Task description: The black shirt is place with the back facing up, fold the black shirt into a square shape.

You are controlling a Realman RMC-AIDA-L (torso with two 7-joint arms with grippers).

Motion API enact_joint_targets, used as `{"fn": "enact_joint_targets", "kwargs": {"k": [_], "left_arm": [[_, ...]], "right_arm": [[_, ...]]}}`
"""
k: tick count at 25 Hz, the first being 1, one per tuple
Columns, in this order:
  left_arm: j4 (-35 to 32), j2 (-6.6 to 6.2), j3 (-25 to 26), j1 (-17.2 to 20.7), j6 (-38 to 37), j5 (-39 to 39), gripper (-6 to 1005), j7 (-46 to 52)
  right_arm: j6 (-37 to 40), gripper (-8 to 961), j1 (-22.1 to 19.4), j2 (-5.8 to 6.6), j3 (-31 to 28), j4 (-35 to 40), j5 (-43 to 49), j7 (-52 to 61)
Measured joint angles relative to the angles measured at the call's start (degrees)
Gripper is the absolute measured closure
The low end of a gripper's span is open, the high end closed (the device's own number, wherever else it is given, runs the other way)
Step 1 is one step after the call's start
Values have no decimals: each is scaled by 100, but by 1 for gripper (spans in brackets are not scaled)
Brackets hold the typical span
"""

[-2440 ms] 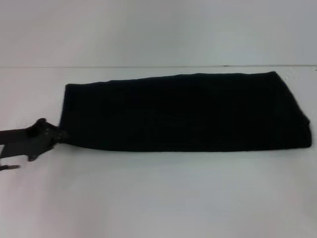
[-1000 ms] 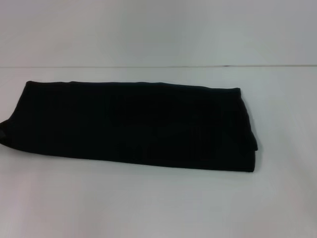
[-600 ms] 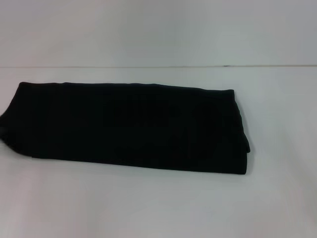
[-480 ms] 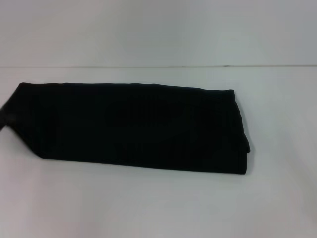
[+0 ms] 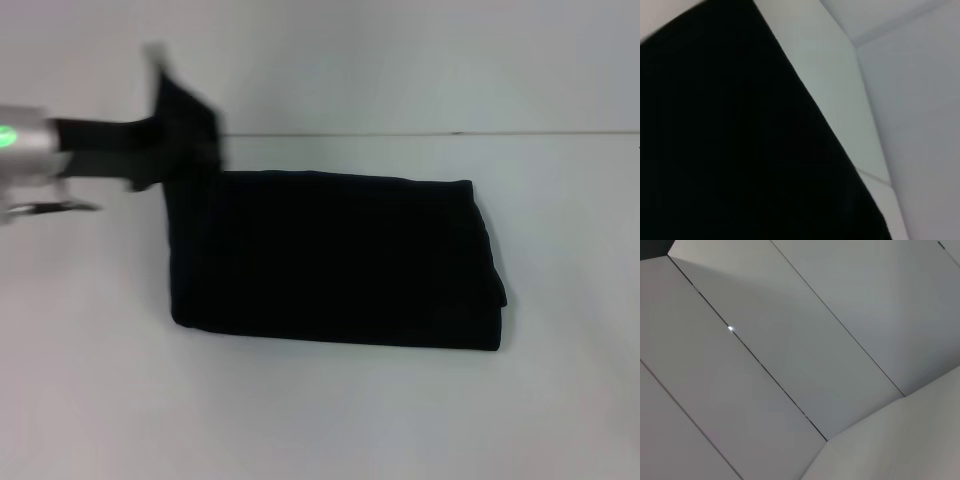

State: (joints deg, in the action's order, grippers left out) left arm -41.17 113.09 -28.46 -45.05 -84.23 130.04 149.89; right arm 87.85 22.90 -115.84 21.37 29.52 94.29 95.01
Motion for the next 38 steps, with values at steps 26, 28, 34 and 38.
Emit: {"fn": "enact_joint_targets", "kwargs": {"k": [26,28,34,38], "left_arm": [[876,671,-1819,-538,-232,-797,738,-961],[823,428,-1210,-279,-642,-1019,655,-944],[823,-9,-365,290,-790,-1253,393,-818],[759,-68,-302,458,-695,-1281,235,-872]], "right_arm": [[-250,12,384,234,72,-76,911,827],[-249,12,471,302,139,-77,1090,1053],[-764,12,1277,739,863,-76,2604,3184],[-1252,24,1994,830,1355,-139,3553,4126]]}}
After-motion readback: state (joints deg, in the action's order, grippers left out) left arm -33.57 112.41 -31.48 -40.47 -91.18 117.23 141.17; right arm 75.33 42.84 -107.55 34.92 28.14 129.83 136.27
